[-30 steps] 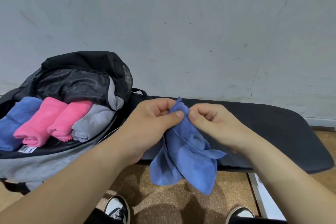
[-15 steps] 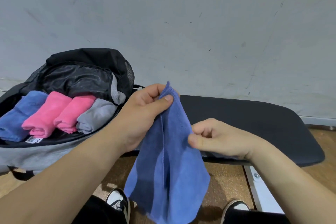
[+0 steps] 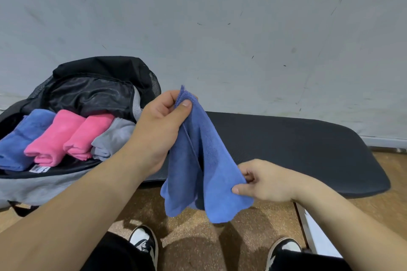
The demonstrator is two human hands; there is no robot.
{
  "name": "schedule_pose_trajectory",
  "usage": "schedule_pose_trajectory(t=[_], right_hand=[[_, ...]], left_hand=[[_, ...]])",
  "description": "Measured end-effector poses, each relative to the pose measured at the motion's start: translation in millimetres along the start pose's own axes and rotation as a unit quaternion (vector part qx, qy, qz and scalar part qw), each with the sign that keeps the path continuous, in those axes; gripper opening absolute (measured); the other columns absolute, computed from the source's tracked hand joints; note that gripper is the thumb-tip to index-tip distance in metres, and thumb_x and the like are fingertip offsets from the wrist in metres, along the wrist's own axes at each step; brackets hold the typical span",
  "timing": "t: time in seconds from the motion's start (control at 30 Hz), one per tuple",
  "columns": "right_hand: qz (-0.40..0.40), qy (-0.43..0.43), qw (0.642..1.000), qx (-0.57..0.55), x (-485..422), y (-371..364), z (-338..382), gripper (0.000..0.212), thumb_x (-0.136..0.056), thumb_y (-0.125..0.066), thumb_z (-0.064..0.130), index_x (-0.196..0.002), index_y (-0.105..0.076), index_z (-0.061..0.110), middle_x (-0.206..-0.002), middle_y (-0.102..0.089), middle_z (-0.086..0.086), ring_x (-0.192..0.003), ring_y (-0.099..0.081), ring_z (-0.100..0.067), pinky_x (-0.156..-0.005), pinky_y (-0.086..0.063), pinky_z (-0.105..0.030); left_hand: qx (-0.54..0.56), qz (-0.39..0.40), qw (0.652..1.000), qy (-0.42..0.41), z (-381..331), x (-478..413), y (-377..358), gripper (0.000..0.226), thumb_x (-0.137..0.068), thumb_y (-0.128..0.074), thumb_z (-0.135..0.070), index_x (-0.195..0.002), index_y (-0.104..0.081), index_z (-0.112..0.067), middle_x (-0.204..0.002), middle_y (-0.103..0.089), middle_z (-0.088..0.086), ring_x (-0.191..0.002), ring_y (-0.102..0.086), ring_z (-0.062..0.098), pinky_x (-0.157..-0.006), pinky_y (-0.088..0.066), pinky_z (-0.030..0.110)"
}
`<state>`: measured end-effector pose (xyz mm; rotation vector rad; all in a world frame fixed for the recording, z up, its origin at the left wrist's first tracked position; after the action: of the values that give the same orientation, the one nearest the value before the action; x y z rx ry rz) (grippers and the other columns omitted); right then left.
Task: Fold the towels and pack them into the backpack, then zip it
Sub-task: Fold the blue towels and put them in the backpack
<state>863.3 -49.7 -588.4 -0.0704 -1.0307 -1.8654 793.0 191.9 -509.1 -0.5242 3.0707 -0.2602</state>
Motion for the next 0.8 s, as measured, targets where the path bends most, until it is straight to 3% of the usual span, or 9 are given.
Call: schedule_pose_trajectory(t=[0.1,0.2,0.27,0.33,0.43,0.57,0.63,0.7,0.8], right_hand=[[-0.130,-0.048,0.990,0.033,11,19,-10,0.024,-0.085,-0.080,0.039,-0.083,-0.060,0.025,-0.075,-0.063,0.008,-0.063,-0.054,-0.007,-0.064,-0.049,-0.027],[-0.221,-0.081,0.972,0.013,23,35,-23,0.030,-0.082,-0.083,0.042,-0.099,-0.060,0.036,-0.090,-0.065,0.007,-0.077,-0.060,-0.009,-0.069,-0.047,-0.023],[-0.223,-0.089,0.970,0.047,28,41,-30,0.029,-0.087,-0.078,0.043,-0.112,-0.063,0.038,-0.100,-0.063,0.008,-0.091,-0.062,-0.010,-0.079,-0.048,-0.026],[-0.225,-0.098,0.968,0.056,33,46,-29,0.011,-0.092,-0.073,0.041,-0.098,-0.071,0.032,-0.101,-0.062,0.010,-0.093,-0.061,-0.011,-0.079,-0.047,-0.027],[-0.247,-0.075,0.966,-0.011,42,54,-29,0.017,-0.089,-0.078,0.036,-0.082,-0.070,0.022,-0.096,-0.065,0.006,-0.089,-0.062,-0.013,-0.075,-0.047,-0.026],[-0.276,0.005,0.951,-0.141,62,66,-23,0.022,-0.083,-0.086,0.025,-0.074,-0.068,0.016,-0.118,-0.069,0.011,-0.116,-0.063,0.002,-0.089,-0.046,-0.021],[-0.275,0.050,0.919,-0.279,70,68,-18,0.022,-0.082,-0.084,0.020,-0.075,-0.065,0.012,-0.099,-0.076,0.004,-0.093,-0.071,-0.007,-0.079,-0.051,-0.022],[-0.277,0.085,0.864,-0.411,75,70,-10,0.023,-0.078,-0.081,0.025,-0.077,-0.062,0.013,-0.080,-0.070,-0.002,-0.073,-0.065,-0.013,-0.065,-0.050,-0.021],[-0.292,0.080,0.806,-0.509,76,71,-6,0.025,-0.072,-0.083,0.027,-0.080,-0.063,0.015,-0.082,-0.070,-0.006,-0.073,-0.067,-0.017,-0.061,-0.054,-0.023]], left_hand=[[-0.025,-0.015,0.999,-0.012,3,-1,6,0.016,-0.108,-0.055,-0.013,-0.107,-0.071,-0.010,-0.092,-0.074,0.004,-0.086,-0.069,0.016,-0.080,-0.058,0.030],[-0.049,-0.029,0.998,-0.018,5,-2,9,0.017,-0.108,-0.054,-0.013,-0.110,-0.070,-0.006,-0.091,-0.075,0.004,-0.083,-0.069,0.013,-0.075,-0.058,0.025],[-0.076,-0.035,0.996,-0.021,7,-2,10,0.017,-0.108,-0.055,-0.012,-0.108,-0.071,-0.008,-0.089,-0.076,0.002,-0.080,-0.069,0.012,-0.073,-0.058,0.025],[-0.107,-0.040,0.993,-0.029,11,-2,10,0.017,-0.108,-0.055,-0.011,-0.105,-0.072,-0.011,-0.087,-0.077,0.001,-0.079,-0.069,0.012,-0.073,-0.055,0.028],[-0.107,-0.051,0.992,-0.034,13,-2,9,0.017,-0.108,-0.054,-0.011,-0.107,-0.071,-0.012,-0.081,-0.076,-0.004,-0.074,-0.068,0.007,-0.068,-0.055,0.020],[-0.077,-0.069,0.994,-0.030,10,-5,14,0.019,-0.108,-0.054,-0.011,-0.116,-0.070,-0.006,-0.094,-0.078,-0.001,-0.082,-0.071,0.008,-0.070,-0.057,0.016],[-0.067,-0.073,0.995,-0.022,9,-5,18,0.018,-0.108,-0.054,-0.013,-0.115,-0.071,-0.010,-0.097,-0.078,0.000,-0.086,-0.072,0.010,-0.073,-0.059,0.020],[-0.051,-0.060,0.997,-0.005,8,-5,20,0.019,-0.108,-0.054,-0.015,-0.114,-0.072,-0.014,-0.102,-0.078,0.004,-0.090,-0.072,0.015,-0.079,-0.058,0.030],[-0.023,-0.042,0.999,0.019,6,-5,19,0.022,-0.108,-0.052,-0.014,-0.112,-0.074,-0.013,-0.108,-0.077,0.011,-0.093,-0.071,0.019,-0.087,-0.054,0.038]])
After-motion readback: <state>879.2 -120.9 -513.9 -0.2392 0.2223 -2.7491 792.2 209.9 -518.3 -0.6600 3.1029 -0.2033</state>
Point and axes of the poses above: each hand's wrist, its own x-axis away from the middle knuckle, its own y-axis out of the back of the hand, z = x × y, the point moved 1 cm from there along -x, towards the middle knuckle
